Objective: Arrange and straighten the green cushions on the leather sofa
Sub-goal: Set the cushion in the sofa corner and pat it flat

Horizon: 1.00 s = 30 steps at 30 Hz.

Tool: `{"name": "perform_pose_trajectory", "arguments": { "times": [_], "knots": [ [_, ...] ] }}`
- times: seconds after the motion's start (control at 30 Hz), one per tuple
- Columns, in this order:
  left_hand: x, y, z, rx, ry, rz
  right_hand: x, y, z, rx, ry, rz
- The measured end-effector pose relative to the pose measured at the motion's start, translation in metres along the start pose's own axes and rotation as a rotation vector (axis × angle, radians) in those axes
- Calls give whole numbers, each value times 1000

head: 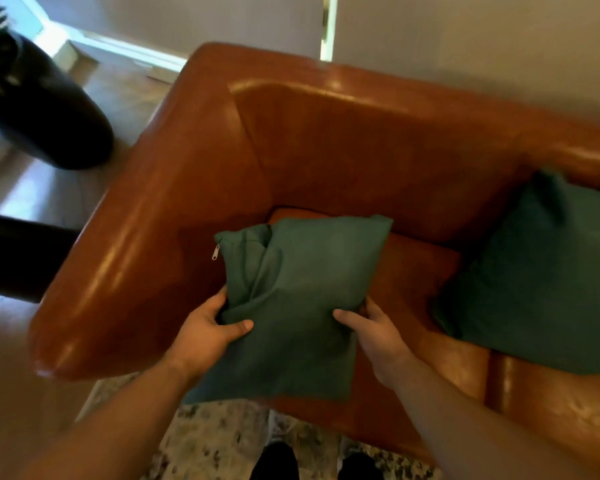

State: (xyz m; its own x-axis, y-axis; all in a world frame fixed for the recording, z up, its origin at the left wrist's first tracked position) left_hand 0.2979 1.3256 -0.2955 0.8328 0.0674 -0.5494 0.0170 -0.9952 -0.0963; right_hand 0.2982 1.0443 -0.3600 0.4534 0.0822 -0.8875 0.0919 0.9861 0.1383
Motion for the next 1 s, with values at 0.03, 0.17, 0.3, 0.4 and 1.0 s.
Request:
{"name": "perform_pose_trajectory", "arguments": {
  "times": [0.03, 0.17, 0.3, 0.4, 1.0],
  "knots": [
    [9, 7, -14, 22, 32, 39, -7, -8, 8, 28, -21, -9],
    [43, 36, -65, 83, 135, 115, -28, -29, 54, 103, -166, -55],
    [69, 68, -102, 104, 208, 115, -38, -42, 103, 134, -307, -70],
    [90, 84, -116, 145, 244, 93, -40, -51, 127, 129, -390, -81],
    [105, 93, -137, 174, 232, 47, -23, -42, 129, -84, -248, -92]
  ]
}}
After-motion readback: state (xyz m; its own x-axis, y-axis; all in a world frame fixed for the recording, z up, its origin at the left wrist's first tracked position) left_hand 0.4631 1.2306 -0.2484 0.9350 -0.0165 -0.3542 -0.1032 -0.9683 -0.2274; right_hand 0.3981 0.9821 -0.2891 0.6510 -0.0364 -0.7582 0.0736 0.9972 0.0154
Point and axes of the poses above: each hand's wrist, its own x-axis towards the middle knuckle, its own y-axis out of the palm, z = x × y, the point moved 5 cm from there along x, towards the middle knuckle, and after that the axes turned 10 degrees about y, right-handed, at the moved point
